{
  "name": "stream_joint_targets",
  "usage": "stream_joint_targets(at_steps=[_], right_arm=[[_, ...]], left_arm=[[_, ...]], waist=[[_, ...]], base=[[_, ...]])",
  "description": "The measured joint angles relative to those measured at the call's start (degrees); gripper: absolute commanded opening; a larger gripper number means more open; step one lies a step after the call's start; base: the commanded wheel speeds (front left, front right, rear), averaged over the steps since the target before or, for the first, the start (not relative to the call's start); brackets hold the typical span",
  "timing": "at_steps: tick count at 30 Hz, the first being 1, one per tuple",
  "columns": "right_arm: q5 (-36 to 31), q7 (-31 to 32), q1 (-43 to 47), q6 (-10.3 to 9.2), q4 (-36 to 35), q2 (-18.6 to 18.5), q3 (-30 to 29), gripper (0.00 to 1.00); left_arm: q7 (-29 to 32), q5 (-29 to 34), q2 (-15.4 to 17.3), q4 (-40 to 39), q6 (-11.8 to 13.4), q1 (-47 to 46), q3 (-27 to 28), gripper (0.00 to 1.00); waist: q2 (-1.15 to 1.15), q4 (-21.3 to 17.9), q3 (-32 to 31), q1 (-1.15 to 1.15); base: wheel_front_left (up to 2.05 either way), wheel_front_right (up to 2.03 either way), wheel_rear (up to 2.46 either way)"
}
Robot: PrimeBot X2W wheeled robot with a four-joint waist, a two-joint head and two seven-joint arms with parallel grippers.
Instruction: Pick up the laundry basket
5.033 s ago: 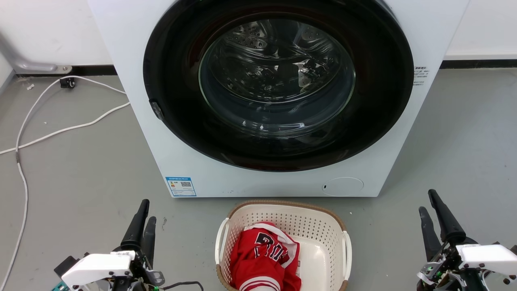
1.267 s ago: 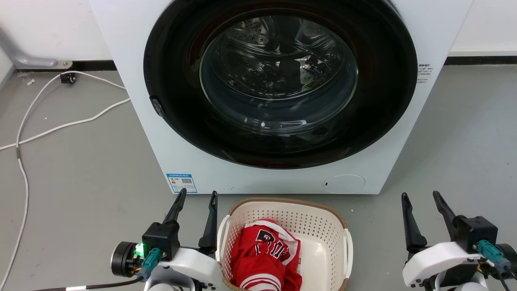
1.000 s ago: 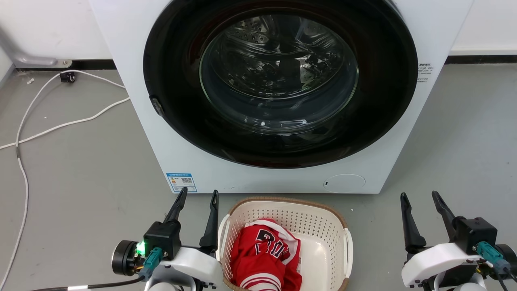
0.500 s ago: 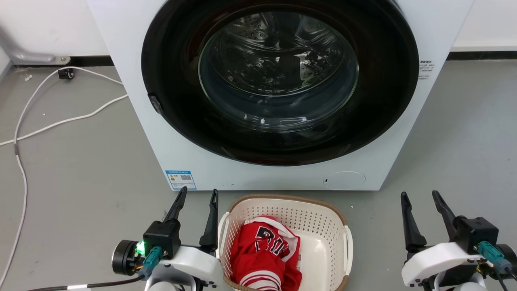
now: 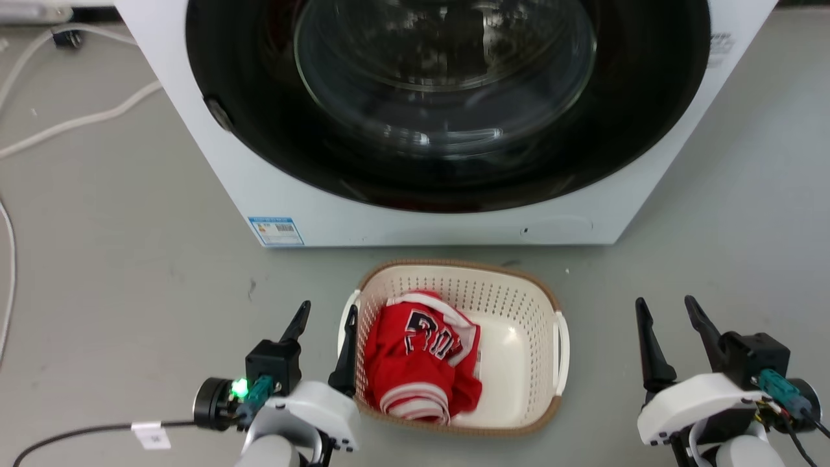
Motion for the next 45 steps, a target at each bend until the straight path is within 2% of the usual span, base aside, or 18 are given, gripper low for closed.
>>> stream_joint_targets(at_steps=[14,23,34,45], right_arm=[[-0.3,-2.3,-10.8,0.00,11.1,0.0,2.5,1.00],[0.3,-3.5,-19.2,0.00,20.2,0.0,5.5,1.00],[2.4,-4.1,-31.0,0.00,35.7,0.0,11.1,1.00],[8.5,-2.9,-40.7,0.01,47.6,0.0,18.1,1.00]], left_arm=[[0.0,0.1,0.3,14.6,-2.8,-15.2,2.1,1.00],[0.0,-1.0,2.3,28.7,-5.4,-25.6,1.9,1.00],[1.4,-4.6,4.4,41.4,-6.4,-36.6,-0.6,1.00],[8.2,-12.7,5.3,44.8,-6.4,-42.6,-6.5,1.00]], waist=[[0.00,-0.7,17.0,0.01],[0.00,-1.7,25.4,0.01],[0.00,-3.5,32.0,0.01],[0.00,-3.6,35.1,0.00]], base=[[0.00,0.00,0.00],[0.00,0.00,0.00],[0.00,0.00,0.00],[0.00,0.00,0.00]])
